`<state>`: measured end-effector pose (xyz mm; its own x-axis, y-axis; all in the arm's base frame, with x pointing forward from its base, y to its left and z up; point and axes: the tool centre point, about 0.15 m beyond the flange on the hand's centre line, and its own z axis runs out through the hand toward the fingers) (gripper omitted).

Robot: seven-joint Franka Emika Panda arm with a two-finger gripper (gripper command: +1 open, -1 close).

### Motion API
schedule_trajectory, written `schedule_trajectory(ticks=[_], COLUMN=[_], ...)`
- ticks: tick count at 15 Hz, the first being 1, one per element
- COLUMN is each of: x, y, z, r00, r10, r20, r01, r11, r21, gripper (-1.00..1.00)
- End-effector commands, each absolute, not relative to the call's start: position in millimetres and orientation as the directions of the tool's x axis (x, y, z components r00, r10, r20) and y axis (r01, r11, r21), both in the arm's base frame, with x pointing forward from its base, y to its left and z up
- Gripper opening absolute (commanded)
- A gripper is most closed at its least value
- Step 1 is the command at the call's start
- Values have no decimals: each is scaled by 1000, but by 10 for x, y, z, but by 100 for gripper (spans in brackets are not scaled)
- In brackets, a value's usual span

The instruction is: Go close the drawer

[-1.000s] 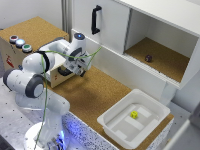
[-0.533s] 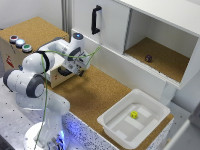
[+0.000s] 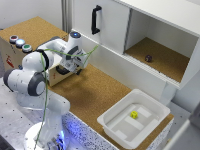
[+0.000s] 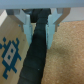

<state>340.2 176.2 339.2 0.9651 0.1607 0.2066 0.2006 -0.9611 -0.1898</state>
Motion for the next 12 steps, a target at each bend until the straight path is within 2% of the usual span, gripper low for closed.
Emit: schedule_trajectory(ticks=[1,10,11,12], x=[3597,3404,3377,3364], y=[2489,3297,3332,3342], z=[3095,3313,3356,3451], r00=[953,884,879,874], r10=[243,413,423,431], r20=[181,220,222,222], r01=[272,451,460,469], r11=[-949,-877,-874,-869], r21=[-157,-165,-156,-156], gripper=[-100,-100,100,100])
